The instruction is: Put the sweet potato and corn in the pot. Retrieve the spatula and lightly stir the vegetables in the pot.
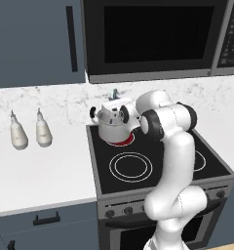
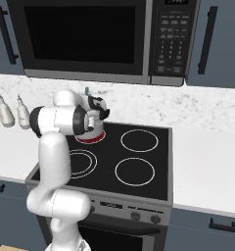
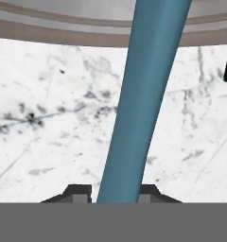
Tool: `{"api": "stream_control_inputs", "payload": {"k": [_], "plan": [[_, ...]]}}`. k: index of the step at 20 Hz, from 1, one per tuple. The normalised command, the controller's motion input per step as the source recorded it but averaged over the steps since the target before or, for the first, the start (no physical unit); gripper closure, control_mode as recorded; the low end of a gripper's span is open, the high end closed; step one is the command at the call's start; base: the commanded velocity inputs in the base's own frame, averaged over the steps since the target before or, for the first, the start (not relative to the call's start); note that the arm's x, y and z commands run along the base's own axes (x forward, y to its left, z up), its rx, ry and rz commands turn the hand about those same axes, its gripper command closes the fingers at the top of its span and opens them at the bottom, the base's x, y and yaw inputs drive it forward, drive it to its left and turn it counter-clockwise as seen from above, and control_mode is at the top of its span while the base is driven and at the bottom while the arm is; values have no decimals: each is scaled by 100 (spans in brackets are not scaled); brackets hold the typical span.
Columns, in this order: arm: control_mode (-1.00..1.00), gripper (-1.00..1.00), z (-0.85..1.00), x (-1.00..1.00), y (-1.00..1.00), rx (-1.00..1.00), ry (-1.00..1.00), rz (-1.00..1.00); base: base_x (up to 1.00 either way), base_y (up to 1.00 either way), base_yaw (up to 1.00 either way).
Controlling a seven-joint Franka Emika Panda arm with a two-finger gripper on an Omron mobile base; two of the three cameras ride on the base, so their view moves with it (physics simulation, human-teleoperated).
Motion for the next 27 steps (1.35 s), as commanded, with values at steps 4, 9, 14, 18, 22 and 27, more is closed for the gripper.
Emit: {"api": "stream_control_inputs", "payload": {"k": [4, 9, 14, 18, 22, 27], "plan": [[-100, 100, -45, -38, -4, 0, 19, -12, 0, 0, 0], [-100, 100, -54, -78, -31, 0, 21, -18, 0, 0, 0], [-100, 100, -6, -66, -25, 0, 24, -19, 0, 0, 0], [-100, 100, 31, -15, -1, 0, 30, -13, 0, 0, 0], [-100, 100, -4, 20, 9, 0, 0, -8, 0, 0, 0], [-100, 100, -54, 19, 1, 3, -10, -13, 0, 0, 0]]}}
